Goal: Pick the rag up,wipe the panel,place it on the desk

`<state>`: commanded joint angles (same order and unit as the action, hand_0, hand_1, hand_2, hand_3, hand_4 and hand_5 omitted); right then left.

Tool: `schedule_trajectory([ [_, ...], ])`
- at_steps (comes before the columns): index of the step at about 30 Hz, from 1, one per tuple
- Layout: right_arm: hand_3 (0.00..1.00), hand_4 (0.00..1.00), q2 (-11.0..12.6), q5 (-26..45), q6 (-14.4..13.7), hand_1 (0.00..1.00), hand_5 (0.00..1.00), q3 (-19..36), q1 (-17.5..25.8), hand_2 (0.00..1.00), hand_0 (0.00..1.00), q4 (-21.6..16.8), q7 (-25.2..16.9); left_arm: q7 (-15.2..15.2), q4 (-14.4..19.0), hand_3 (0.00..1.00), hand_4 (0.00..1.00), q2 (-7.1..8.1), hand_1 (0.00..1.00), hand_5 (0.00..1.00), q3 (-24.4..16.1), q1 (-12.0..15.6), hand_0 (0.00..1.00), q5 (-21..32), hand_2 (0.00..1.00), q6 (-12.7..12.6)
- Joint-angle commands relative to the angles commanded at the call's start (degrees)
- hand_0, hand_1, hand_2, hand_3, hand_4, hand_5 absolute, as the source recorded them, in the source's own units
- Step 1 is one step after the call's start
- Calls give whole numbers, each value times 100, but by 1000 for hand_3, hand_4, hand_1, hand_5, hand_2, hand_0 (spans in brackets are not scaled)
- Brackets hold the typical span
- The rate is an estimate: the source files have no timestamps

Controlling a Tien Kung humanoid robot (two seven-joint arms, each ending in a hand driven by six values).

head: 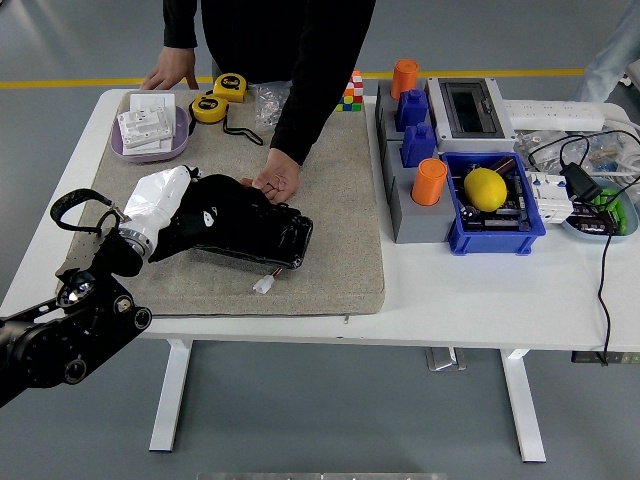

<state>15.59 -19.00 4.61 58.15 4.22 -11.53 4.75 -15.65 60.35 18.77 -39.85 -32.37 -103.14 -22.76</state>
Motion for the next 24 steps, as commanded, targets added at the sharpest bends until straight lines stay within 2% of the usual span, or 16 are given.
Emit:
schedule_trajectory([
  [8, 617, 998, 4, -9, 1, 685, 547, 20, 0, 700, 739, -7, 3, -23, -63, 432, 40, 103, 165, 2, -172, 78, 293, -68, 522, -6],
  [24, 617, 998, -6, 20, 7, 685, 548, 11, -1, 700, 740, -8, 6, -6, -216, 427, 36, 98, 163, 2, -394, 116, 287, -155, 517, -45],
])
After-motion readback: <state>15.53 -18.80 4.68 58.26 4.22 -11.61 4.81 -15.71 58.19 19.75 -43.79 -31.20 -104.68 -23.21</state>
